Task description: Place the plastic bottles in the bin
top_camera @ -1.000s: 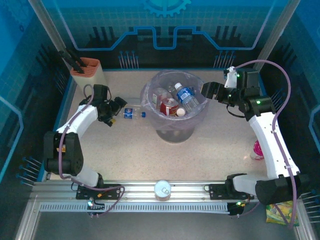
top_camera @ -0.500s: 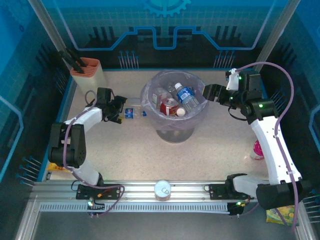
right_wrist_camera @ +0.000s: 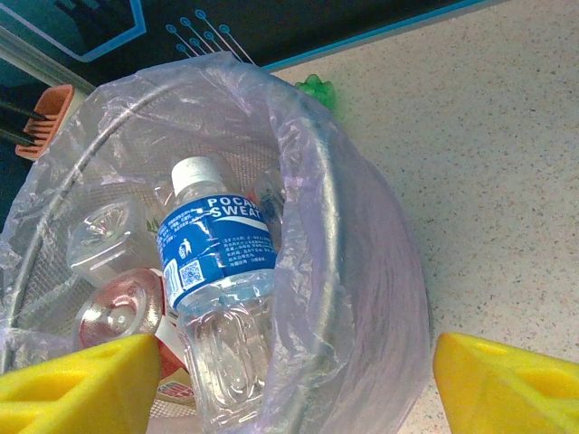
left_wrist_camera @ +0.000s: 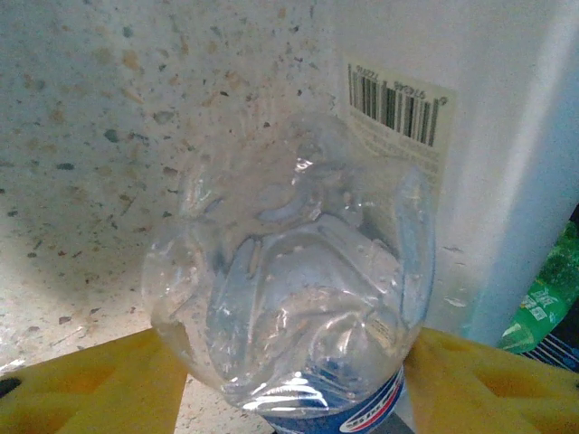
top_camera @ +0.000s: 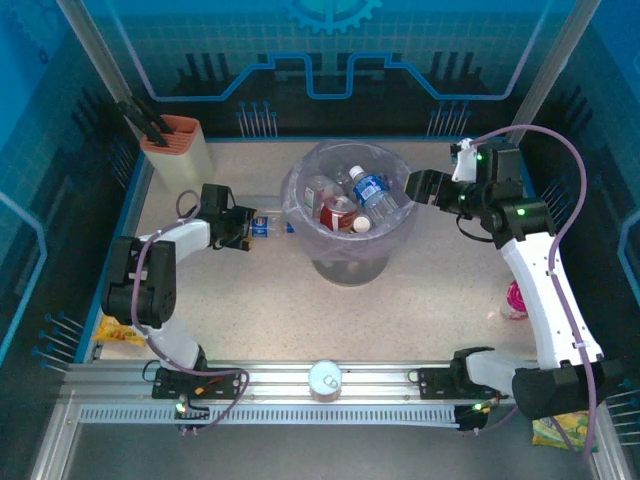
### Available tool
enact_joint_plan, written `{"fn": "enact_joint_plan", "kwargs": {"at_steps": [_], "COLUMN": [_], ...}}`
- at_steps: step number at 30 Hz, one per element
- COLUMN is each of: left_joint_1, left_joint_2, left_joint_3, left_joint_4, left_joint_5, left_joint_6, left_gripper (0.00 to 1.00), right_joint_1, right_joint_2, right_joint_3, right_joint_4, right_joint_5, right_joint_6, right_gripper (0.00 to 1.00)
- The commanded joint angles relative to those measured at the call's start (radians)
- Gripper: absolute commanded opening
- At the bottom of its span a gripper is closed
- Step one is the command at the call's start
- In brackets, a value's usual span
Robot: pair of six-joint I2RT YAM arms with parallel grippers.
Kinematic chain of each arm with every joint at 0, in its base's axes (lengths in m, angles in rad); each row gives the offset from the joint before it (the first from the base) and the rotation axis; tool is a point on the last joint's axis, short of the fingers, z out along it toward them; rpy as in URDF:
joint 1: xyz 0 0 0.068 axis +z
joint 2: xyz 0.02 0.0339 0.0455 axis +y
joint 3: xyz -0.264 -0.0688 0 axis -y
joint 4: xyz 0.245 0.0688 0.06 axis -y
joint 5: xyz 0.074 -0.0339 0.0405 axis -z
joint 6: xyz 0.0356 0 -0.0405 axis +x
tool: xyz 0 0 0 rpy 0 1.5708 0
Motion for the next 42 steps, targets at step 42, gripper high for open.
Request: {"fn": "enact_joint_plan", "kwargs": {"at_steps": [42], "left_joint_1": [-0.484], "left_joint_2": [0.001], "left_joint_3": [1.076], "left_joint_4": [-0.420], "left_joint_5": [0.069], "left_joint_6": [0.745], "left_gripper": [0.39], "right_joint_1": [0.017], "right_joint_2": [-0.006], "right_joint_3": [0.043], "right_joint_4": [0.040], "right_joint_5": [-0.045], "right_joint_6": [0.006], "right_gripper": [0.78]}}
